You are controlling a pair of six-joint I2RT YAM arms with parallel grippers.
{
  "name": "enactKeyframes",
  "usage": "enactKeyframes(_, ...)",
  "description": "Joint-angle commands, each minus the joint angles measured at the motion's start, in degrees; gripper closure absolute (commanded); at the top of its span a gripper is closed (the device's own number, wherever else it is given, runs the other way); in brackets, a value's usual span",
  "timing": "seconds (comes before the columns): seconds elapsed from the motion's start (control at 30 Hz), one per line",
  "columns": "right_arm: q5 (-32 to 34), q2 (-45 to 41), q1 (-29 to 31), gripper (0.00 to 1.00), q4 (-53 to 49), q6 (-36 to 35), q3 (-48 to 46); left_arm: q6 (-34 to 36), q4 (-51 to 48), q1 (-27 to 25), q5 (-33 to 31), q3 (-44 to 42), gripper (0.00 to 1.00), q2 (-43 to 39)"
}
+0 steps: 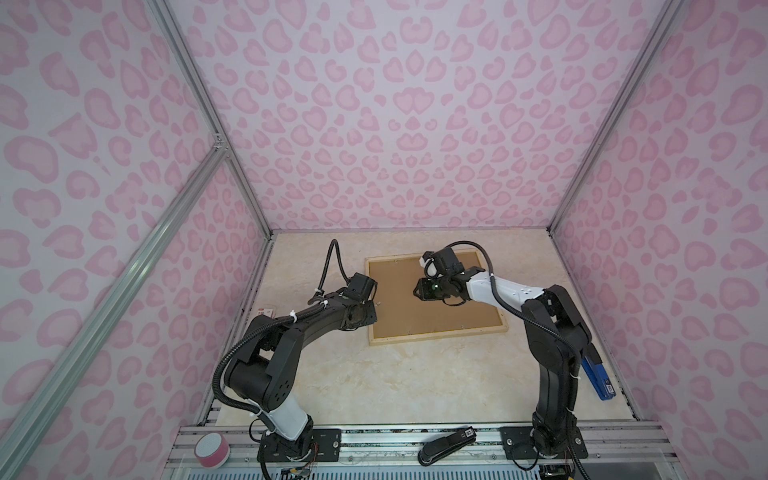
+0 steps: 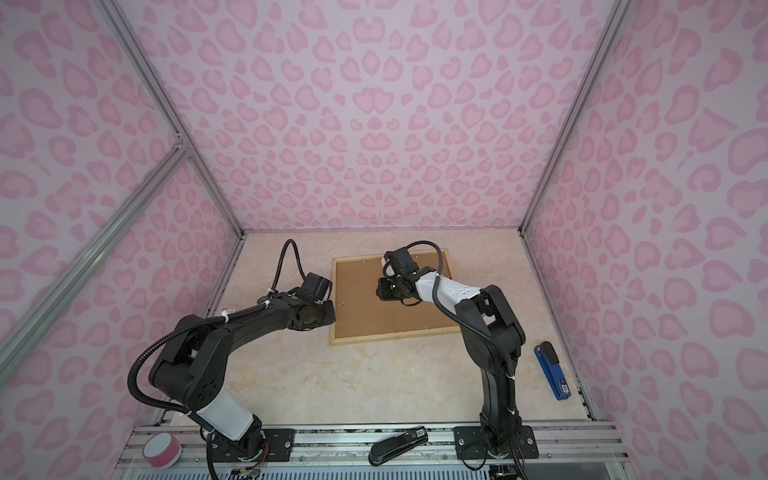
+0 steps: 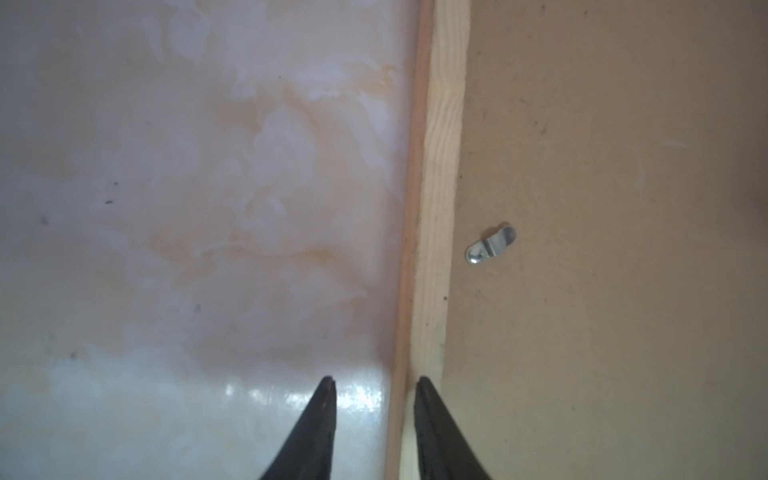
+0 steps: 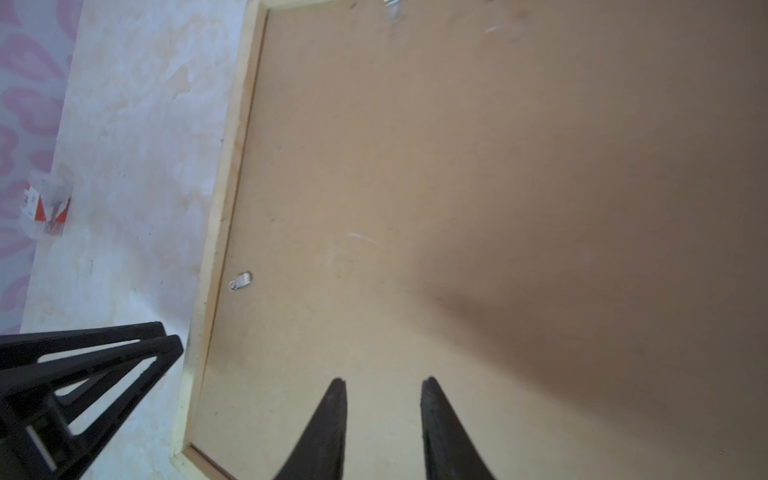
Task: Put the photo into the frame
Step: 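Move the right gripper over the backing toward the left gripper, then press the metal clip down with the right gripper beside the left gripper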
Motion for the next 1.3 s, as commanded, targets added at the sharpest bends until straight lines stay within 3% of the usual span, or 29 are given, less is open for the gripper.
enactKeyframes(0.0, -1.56, 3.41, 2.22, 0.68, 1.75, 2.03, 3.36, -1.08, 1.95, -0.26, 1.02, -0.58, 0.65, -0.22)
enactKeyframes(0.3, -8.12, 10.15, 6.19, 0.69, 3.59, 3.4, 9.11, -1.34, 3.25, -0.52, 0.48, -1.26, 0.7, 0.12)
enactKeyframes(0.5, -9.83, 11.23, 7.66, 0.68, 6.22, 5.34, 8.03, -1.08, 2.55, -0.52, -0.46, -0.65, 0.71, 0.47)
enactKeyframes(0.93, -11.12, 15.85, 7.61, 0.68, 6.98, 6.53, 12.42, -0.07, 4.54, -0.52, 2.65, -1.17, 0.73, -0.19)
enactKeyframes(1.27, -18.98, 20.49, 7.15, 0.68, 13.2, 10.94, 13.97, -0.29, 0.7, -0.52, -0.7, -0.36, 0.74, 1.92)
